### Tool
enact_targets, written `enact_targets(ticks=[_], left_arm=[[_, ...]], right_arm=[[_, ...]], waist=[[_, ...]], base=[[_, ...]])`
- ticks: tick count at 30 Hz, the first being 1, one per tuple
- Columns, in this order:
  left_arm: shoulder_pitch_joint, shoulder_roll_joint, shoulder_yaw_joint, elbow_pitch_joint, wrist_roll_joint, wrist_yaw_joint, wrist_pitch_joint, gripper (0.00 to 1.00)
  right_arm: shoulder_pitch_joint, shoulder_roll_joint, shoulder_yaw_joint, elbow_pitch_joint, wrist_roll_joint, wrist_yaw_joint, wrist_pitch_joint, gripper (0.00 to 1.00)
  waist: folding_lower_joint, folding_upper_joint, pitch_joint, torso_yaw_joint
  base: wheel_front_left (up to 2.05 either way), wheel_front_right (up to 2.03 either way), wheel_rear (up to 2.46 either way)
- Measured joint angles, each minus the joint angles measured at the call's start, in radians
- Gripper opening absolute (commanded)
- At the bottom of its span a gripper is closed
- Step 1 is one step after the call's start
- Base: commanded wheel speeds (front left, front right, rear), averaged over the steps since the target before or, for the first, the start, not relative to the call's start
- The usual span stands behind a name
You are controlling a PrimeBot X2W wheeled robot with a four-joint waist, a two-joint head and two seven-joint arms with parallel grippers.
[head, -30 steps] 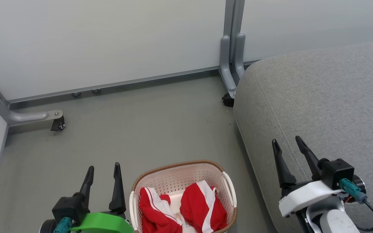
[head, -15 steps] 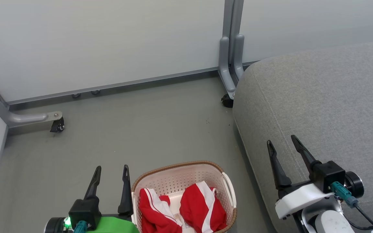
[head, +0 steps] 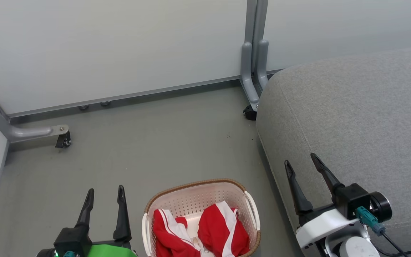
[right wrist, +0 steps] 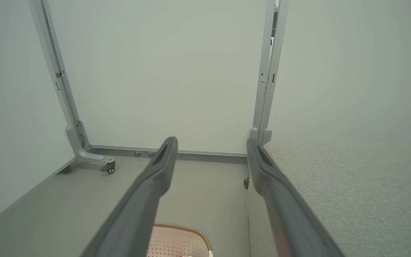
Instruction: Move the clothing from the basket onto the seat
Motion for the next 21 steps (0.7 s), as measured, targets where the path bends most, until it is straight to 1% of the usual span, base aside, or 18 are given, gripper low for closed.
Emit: enact_targets(ticks=[5,12,21], left_arm=[[0.01,-0.002,0.003,0.007,-0.029,-0.004,-0.009,1.0],[0.015,-0.002,-0.012,0.047,-0.005,0.002,-0.022,1.0],[0.016,-0.002,-0.021,0.079,-0.009,-0.004,-0.026,1.0]], right_arm=[[0.004,0.001,-0.007,0.012,0.038,0.0,-0.008,1.0],[0.005,0.003,-0.024,0.036,0.092,0.0,-0.021,1.0],[0.005,0.004,-0.01,0.063,0.142,0.0,-0.022,1.0]], waist=[[0.0,0.0,-0.003,-0.002],[0.0,0.0,-0.01,-0.007],[0.0,0.0,-0.011,-0.005]], base=[[0.0,0.0,0.0],[0.0,0.0,0.0],[0.0,0.0,0.0]])
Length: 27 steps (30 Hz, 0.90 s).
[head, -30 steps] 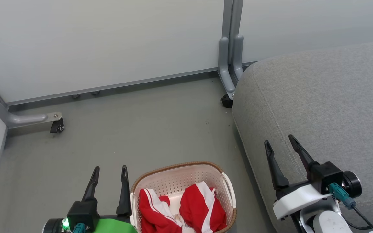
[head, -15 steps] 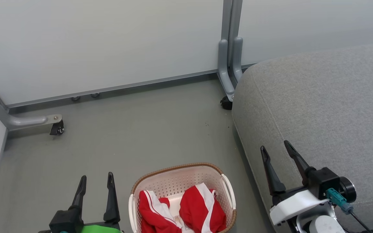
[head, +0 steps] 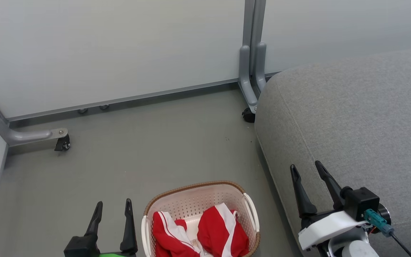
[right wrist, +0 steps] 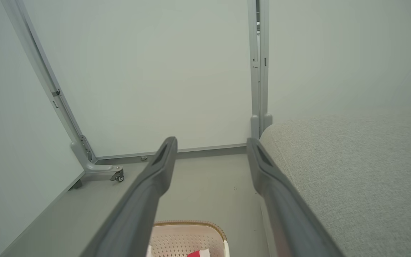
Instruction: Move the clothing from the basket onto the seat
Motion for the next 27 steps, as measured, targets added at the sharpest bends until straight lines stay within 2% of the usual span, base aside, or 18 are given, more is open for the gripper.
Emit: enact_targets(ticks=[15,27], left_arm=[[0.0,0.0,0.006,0.009,-0.023,-0.004,0.0,1.0],[-0.018,0.0,-0.018,0.054,0.02,-0.008,0.0,1.0]], right_arm=[[0.0,0.0,0.005,0.005,0.012,0.0,0.0,1.0],[-0.002,0.0,-0.013,0.002,0.004,0.0,0.0,1.0]], waist=[[0.0,0.0,0.004,-0.003],[0.0,0.0,0.05,-0.055]], base=[[0.0,0.0,0.0],[0.0,0.0,0.0]])
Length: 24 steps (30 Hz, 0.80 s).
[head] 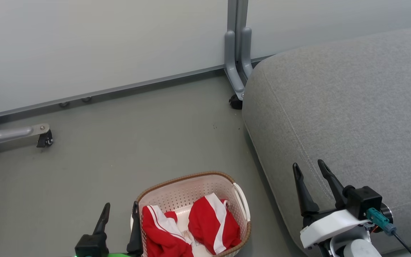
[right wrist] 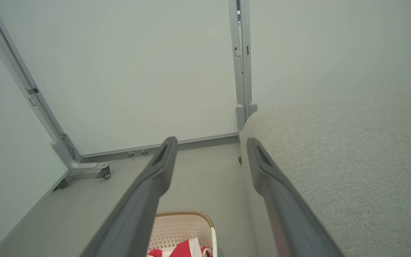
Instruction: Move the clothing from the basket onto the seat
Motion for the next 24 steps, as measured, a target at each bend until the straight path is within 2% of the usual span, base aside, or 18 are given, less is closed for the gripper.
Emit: enact_targets(ticks=[6,14,19,24], left_arm=[[-0.042,-0.001,-0.018,0.074,0.042,-0.009,0.0,1.0],[-0.197,0.002,-0.024,0.218,0.141,-0.058,0.0,1.0],[-0.3,0.058,-0.071,0.334,0.229,-0.078,0.0,1.0],[-0.426,0.142,-0.193,0.455,0.345,-0.103,0.0,1.0]], right_arm=[[-0.017,0.0,0.003,-0.02,0.0,0.0,0.0,1.0],[-0.088,0.0,0.014,-0.046,0.014,0.0,0.0,1.0],[-0.133,0.0,0.031,-0.059,0.032,0.0,0.0,1.0],[-0.162,-0.001,0.048,-0.068,0.047,0.0,0.0,1.0]], waist=[[0.0,0.0,0.06,-0.024],[0.0001,0.0,0.201,-0.044],[0.0001,0.0,0.304,-0.06],[0.0001,0.0,0.411,-0.08]], base=[[0.0,0.0,0.0],[0.0,0.0,0.0],[0.0,0.0,0.0],[0.0,0.0,0.0]])
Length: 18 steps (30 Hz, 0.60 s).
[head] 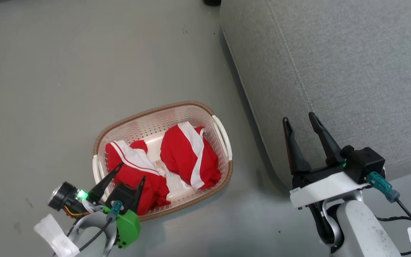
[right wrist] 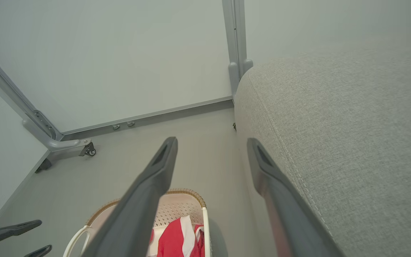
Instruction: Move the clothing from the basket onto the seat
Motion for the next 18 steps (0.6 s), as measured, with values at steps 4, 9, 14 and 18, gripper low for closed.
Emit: enact_targets(ticks=[4,9,14,18], left_arm=[[-0.113,0.092,-0.141,0.086,0.137,-0.007,0.0,1.0],[-0.243,0.149,-0.255,0.191,0.205,-0.021,0.0,1.0],[-0.385,0.201,-0.412,0.34,0.289,-0.05,0.0,1.0],[-0.458,0.202,-0.463,0.396,0.305,-0.052,0.0,1.0]], right_arm=[[-0.025,0.0,0.014,-0.007,0.017,0.0,0.0,1.0],[-0.048,0.0,0.034,-0.016,0.048,0.0,0.0,1.0],[-0.079,0.0,0.064,-0.026,0.087,0.0,0.0,1.0],[-0.091,0.0,0.076,-0.036,0.125,0.0,0.0,1.0]], waist=[[0.0001,0.0,0.082,-0.016],[0.0001,0.0,0.178,-0.037],[0.0001,0.0,0.291,-0.069],[0.0001,0.0,0.344,-0.091]], base=[[0.0,0.0,0.0],[0.0,0.0,0.0],[0.0,0.0,0.0],[0.0,0.0,0.0]])
